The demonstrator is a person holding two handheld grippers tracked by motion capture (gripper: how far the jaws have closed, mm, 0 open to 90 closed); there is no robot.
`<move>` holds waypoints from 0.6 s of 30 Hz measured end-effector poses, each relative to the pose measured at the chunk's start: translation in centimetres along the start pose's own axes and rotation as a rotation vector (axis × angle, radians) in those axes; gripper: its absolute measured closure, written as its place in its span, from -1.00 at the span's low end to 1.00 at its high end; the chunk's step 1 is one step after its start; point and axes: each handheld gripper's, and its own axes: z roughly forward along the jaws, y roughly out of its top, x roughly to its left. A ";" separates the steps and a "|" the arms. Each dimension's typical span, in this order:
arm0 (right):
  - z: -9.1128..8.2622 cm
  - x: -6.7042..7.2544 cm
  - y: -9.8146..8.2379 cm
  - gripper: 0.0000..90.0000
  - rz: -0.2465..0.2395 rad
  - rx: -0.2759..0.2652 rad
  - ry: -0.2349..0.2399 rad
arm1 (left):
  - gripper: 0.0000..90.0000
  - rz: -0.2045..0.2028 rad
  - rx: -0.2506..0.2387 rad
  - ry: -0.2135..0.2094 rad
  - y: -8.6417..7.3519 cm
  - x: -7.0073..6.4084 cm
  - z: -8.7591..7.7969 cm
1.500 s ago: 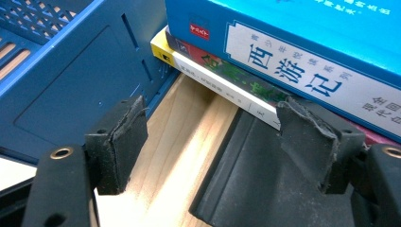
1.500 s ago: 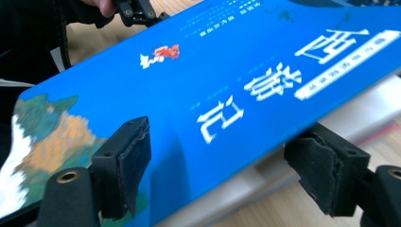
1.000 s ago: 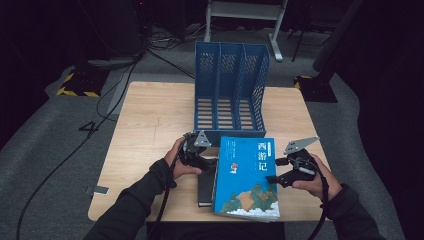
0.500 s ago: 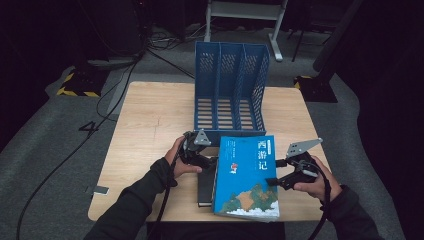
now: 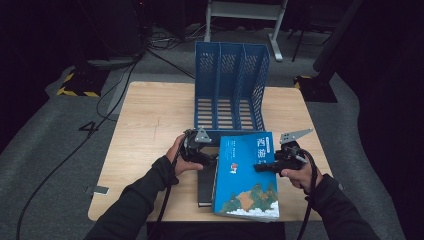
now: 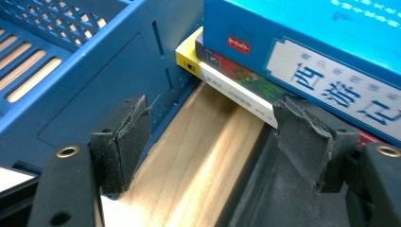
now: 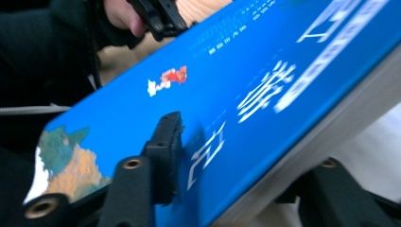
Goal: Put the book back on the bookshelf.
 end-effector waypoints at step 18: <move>1.2 1.1 2.7 0.50 -0.155 -0.109 -0.021 | 0.28 -0.053 -0.110 -0.019 -0.3 1.8 -1.7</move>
